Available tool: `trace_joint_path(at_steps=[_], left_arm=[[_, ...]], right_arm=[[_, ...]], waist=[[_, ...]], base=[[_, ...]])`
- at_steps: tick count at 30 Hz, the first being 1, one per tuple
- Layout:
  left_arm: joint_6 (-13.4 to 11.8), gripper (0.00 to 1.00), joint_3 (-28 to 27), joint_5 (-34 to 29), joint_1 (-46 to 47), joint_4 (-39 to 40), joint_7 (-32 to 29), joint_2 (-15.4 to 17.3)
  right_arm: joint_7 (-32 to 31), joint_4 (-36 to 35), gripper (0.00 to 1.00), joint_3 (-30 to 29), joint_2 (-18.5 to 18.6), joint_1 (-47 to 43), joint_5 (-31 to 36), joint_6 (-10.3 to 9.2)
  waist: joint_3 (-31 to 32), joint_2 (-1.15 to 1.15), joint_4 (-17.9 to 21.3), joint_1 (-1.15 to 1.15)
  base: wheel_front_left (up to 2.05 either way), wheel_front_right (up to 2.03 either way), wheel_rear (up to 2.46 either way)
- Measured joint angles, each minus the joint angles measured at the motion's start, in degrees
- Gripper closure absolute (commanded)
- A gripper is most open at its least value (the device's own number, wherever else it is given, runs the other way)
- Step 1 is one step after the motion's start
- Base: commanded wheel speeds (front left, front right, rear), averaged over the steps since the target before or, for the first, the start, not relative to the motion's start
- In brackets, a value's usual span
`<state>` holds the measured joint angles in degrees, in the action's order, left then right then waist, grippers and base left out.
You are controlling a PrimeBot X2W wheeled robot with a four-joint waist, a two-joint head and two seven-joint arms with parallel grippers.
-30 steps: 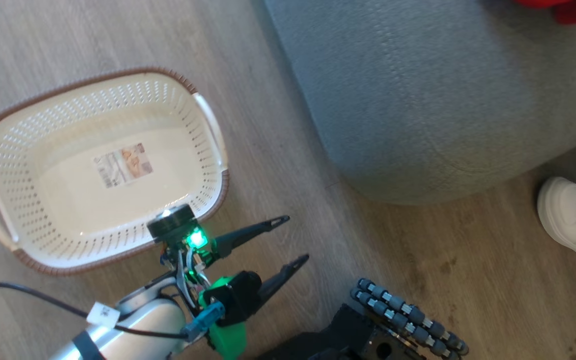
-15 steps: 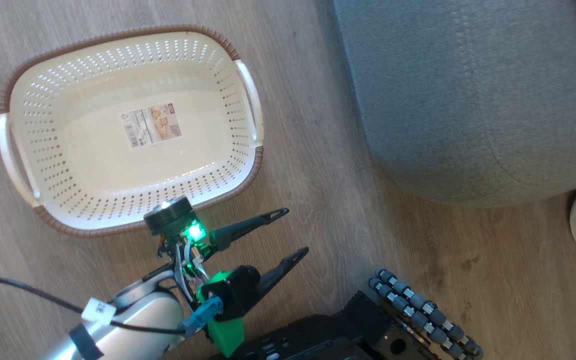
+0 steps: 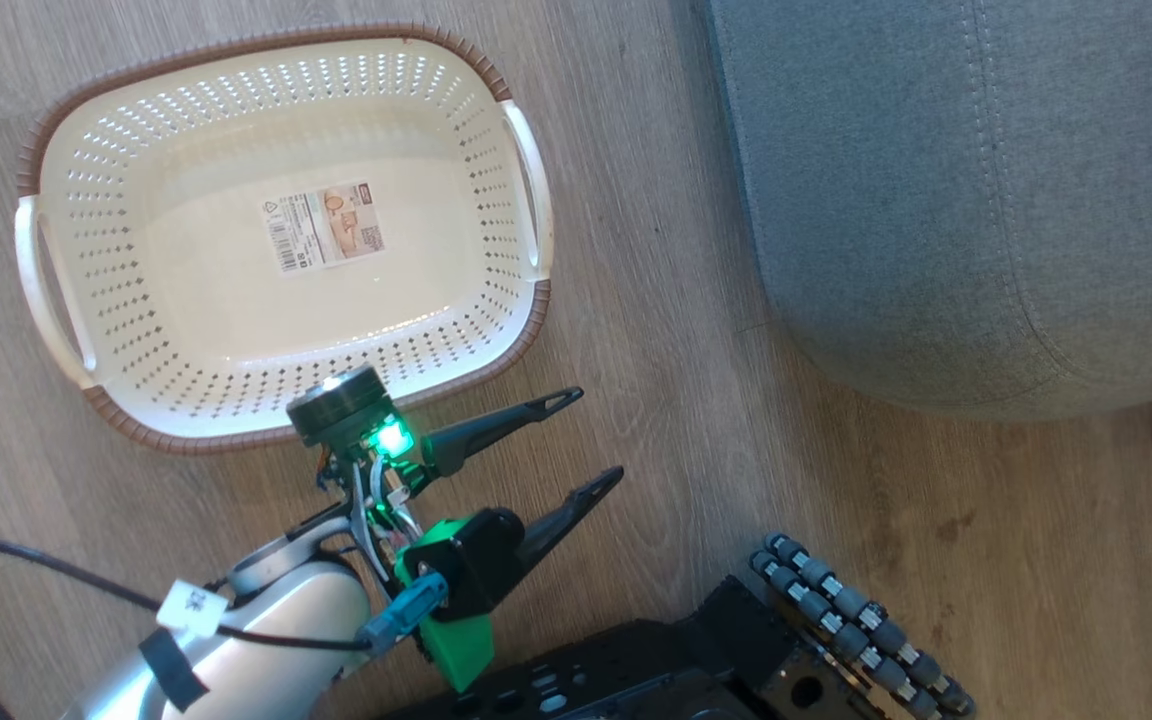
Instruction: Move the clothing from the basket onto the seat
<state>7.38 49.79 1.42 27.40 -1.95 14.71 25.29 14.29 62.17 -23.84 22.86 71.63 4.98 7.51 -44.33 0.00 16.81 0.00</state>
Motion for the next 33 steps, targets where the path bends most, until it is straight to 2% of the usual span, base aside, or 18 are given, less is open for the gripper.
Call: trace_joint_path(at_steps=[7,8,9,10,17,26,30,33], left_arm=[[0.00,0.00,0.08,0.00,0.48,-0.05,0.00,-0.54],[0.00,0.00,0.08,0.00,0.76,-0.08,0.00,-0.69],[0.00,0.00,0.07,0.00,0.91,-0.08,0.00,-0.90],[0.00,0.00,0.05,0.00,0.94,-0.14,0.00,-1.11],[0.00,0.00,1.25,-0.99,1.03,-0.77,0.00,-2.30],[-0.52,0.00,2.44,-0.66,1.07,-2.14,0.01,-7.49],[-0.57,0.00,0.66,3.71,0.06,-2.77,0.00,-10.70],[-0.52,0.00,0.26,3.63,-0.57,-2.92,0.01,-11.65]], right_arm=[[0.02,3.18,1.00,1.42,-1.97,-0.07,0.58,0.00],[0.10,3.21,0.82,1.64,-1.91,-0.08,0.69,0.00],[0.14,3.21,0.53,1.72,-1.83,-0.08,0.68,-0.01],[0.16,3.24,0.00,1.86,-1.78,-0.08,0.67,-0.01],[0.18,3.23,0.00,3.30,-0.91,-0.87,0.56,-0.01],[0.18,2.08,0.00,8.66,-0.20,-5.77,-0.33,0.00],[0.18,2.09,0.00,10.83,0.79,-7.57,-1.53,-0.01],[0.18,1.69,0.00,12.67,0.83,-9.16,-2.82,-0.01]], waist=[[0.60,0.00,-0.08,0.00],[0.72,0.00,-0.10,0.00],[0.85,0.00,-0.12,0.00],[1.01,0.00,-0.14,0.00],[3.33,0.00,-0.55,0.00],[9.72,0.00,-1.20,0.00],[13.23,0.00,-1.43,0.00],[15.79,0.01,-1.62,0.00]], base=[[0.00,0.00,0.00],[0.00,0.00,0.00],[0.00,0.00,0.00],[0.00,0.00,0.00],[0.00,0.00,0.00],[0.00,0.00,0.00],[0.00,0.00,0.00],[0.00,0.00,0.00]])
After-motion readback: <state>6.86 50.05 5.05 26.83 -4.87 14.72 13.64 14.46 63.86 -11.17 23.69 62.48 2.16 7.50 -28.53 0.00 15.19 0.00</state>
